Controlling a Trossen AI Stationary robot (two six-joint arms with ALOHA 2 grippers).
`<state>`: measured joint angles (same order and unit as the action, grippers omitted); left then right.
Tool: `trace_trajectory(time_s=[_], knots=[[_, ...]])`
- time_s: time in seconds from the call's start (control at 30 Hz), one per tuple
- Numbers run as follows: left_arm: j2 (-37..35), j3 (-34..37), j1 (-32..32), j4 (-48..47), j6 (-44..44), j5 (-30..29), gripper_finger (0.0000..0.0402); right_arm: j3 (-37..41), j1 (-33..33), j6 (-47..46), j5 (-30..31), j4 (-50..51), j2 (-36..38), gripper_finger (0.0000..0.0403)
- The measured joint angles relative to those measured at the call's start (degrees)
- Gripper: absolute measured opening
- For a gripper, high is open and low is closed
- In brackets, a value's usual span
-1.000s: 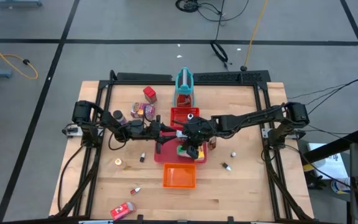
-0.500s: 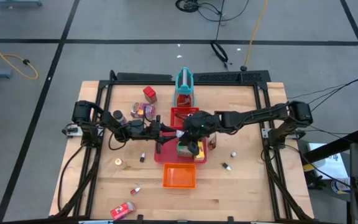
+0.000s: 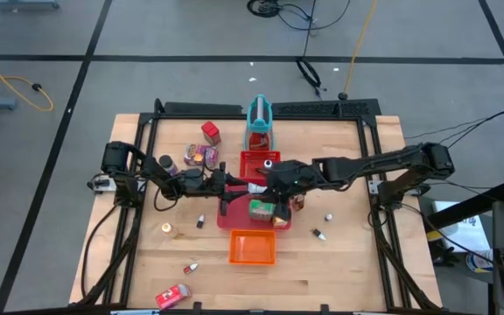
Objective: Pick & Place Kitchen Items
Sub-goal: Put the orange seasoning bag into the orange bin
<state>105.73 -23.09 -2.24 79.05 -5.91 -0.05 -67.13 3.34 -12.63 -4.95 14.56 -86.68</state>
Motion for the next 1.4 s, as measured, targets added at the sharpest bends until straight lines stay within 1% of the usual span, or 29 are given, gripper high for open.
trace_trajectory(time_s=[0.07,0.17,0.5,0.67,0.87,0.97,1.07,1.4], knots=[[0.0,0.0,0.0,0.01,0.0,0.0,0.0147,0.07,0.96,-0.44,0.85,2.52,0.74,0.0091],[0.0,0.0,0.0,0.05,0.0,0.0,0.0147,0.0,1.82,-3.67,1.28,4.12,1.77,0.0088],[0.0,0.0,0.0,0.04,0.05,-0.02,0.0147,0.02,5.02,-15.99,16.89,17.07,7.01,0.0088],[0.0,0.0,0.0,0.04,0.2,-0.02,0.0147,0.02,6.55,-25.35,21.62,23.92,8.73,0.0088],[0.0,0.0,0.0,0.04,0.18,-0.04,0.0147,0.02,7.83,-35.01,21.88,32.44,8.71,0.0088],[0.0,0.0,0.0,0.04,0.17,-0.04,0.0147,0.02,8.64,-37.22,24.35,33.98,8.68,0.0088],[0.0,0.0,0.0,0.04,0.17,-0.04,0.0147,0.02,9.23,-40.02,25.46,35.21,8.68,0.0088],[0.0,0.0,0.02,0.04,0.17,-0.05,0.0147,0.38,10.02,-46.48,25.76,38.61,6.87,0.0089]])
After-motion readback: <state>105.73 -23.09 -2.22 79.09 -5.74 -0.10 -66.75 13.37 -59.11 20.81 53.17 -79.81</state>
